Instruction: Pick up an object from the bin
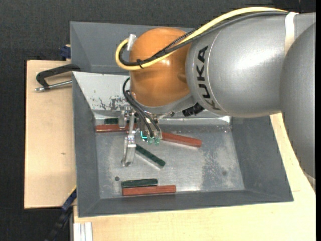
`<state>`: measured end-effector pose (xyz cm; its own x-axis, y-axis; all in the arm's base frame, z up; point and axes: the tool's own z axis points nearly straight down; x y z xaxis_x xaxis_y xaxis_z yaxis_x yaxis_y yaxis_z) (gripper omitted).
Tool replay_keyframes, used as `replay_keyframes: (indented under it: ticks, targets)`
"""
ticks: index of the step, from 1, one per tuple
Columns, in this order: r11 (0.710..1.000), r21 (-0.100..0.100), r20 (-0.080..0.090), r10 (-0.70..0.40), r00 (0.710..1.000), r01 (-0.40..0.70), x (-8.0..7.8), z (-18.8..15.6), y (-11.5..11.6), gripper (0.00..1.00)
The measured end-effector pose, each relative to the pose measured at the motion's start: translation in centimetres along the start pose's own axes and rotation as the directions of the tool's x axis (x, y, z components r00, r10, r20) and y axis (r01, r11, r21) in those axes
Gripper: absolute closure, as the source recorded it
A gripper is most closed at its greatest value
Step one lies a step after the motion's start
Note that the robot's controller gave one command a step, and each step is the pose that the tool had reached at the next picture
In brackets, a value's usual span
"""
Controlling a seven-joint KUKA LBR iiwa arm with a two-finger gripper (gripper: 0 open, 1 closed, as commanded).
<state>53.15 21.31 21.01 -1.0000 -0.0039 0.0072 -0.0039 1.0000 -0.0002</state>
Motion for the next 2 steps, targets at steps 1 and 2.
replay_keyframes:
  ticks: [1, 2]
  targets:
    - [1.000, -0.002, 0.008, 0.003, 1.000, -0.003, -0.2, -0.5, -0.1, 0.00]
    - [1.000, -0.006, 0.015, 0.006, 1.000, -0.005, -1.6, 3.1, -3.9, 0.00]
